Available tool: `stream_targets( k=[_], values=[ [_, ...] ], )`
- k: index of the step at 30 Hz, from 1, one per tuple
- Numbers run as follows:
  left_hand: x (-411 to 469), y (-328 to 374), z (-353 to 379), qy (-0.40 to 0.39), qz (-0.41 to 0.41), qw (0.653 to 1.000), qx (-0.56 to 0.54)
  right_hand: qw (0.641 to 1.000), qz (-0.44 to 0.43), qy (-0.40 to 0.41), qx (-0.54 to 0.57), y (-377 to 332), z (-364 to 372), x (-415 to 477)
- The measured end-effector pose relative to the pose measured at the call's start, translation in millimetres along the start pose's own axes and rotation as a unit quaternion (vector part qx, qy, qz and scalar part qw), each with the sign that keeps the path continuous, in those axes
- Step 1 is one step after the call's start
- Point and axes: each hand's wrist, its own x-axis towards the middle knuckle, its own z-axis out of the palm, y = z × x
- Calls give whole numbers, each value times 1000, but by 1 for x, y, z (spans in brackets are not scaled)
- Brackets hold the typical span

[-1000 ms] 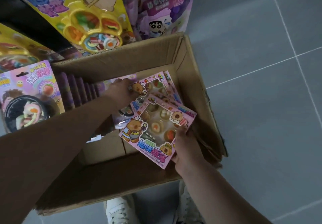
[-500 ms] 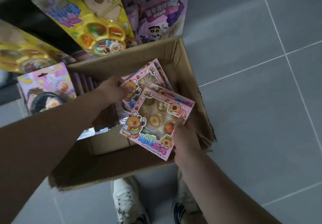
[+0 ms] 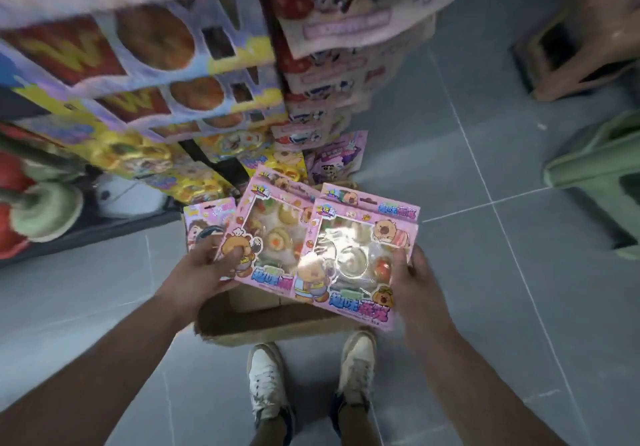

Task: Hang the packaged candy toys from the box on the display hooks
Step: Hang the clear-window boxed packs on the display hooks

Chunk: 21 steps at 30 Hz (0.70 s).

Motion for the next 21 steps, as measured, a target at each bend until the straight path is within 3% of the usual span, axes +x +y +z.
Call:
stream_targets(
  k=[11,21],
  values=[
    [-241,134,-46,-18,135,985,-102,991,-115,-63,19,-185,-70,-195],
    [-361,191,-92,1,280,950,-139,954,-234,-146,121,-294,-86,-296]
  ],
)
